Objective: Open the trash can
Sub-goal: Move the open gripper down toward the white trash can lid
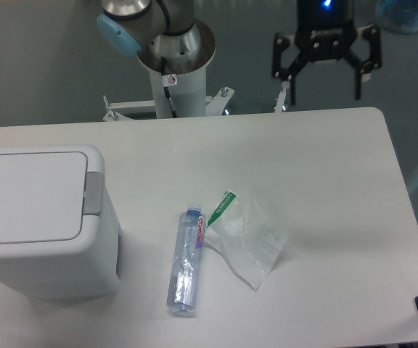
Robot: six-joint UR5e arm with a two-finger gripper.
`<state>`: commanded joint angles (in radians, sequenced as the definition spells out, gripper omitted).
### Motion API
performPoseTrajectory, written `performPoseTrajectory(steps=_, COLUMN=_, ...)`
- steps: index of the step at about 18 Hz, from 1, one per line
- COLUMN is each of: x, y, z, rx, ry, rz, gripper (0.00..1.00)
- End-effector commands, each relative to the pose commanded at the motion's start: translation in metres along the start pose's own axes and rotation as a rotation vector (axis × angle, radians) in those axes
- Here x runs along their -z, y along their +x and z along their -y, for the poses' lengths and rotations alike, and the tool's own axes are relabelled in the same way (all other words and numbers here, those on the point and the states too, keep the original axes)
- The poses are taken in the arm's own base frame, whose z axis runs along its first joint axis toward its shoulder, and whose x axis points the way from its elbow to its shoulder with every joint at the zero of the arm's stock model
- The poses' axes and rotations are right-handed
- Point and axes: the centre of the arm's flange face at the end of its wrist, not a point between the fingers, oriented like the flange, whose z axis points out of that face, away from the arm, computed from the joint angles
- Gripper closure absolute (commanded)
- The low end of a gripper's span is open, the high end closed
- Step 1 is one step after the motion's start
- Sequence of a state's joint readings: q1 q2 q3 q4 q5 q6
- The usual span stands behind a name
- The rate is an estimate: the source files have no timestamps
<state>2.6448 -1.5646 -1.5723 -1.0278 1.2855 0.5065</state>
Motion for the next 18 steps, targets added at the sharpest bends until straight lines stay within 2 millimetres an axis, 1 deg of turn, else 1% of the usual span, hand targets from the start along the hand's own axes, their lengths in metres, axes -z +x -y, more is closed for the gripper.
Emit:
performPoseTrajectory(steps=1, x=-0.006, y=0.004, z=0.001, rx=0.027, ry=-0.008, rz=-0.009, gripper=0.0)
performPoseTrajectory(steps=2, x=-0.007, y=0.006, z=0.001, rx=0.062, ry=-0.009, rz=-0.013, gripper=0.0)
performPoseTrajectory(steps=5, x=-0.017, y=0.029, z=0.007, rx=0.123, ry=-0.019, rz=-0.045, gripper=0.0)
performPoseTrajectory(steps=9, x=-0.025, y=0.063, z=0.013, rx=0.139, ry=-0.017, rz=-0.116, gripper=0.0)
performPoseTrajectory(steps=13, x=-0.034, y=0.088, z=0.015, rx=0.191, ry=-0.023, rz=-0.196, gripper=0.0)
performPoseTrajectory(steps=16, x=-0.041, y=0.101, z=0.013, rx=0.22, ry=-0.038, rz=-0.211, gripper=0.0)
performPoseTrajectory(steps=18, x=-0.05, y=0.119, z=0.012, rx=0.194, ry=-0.044, rz=-0.23, gripper=0.0)
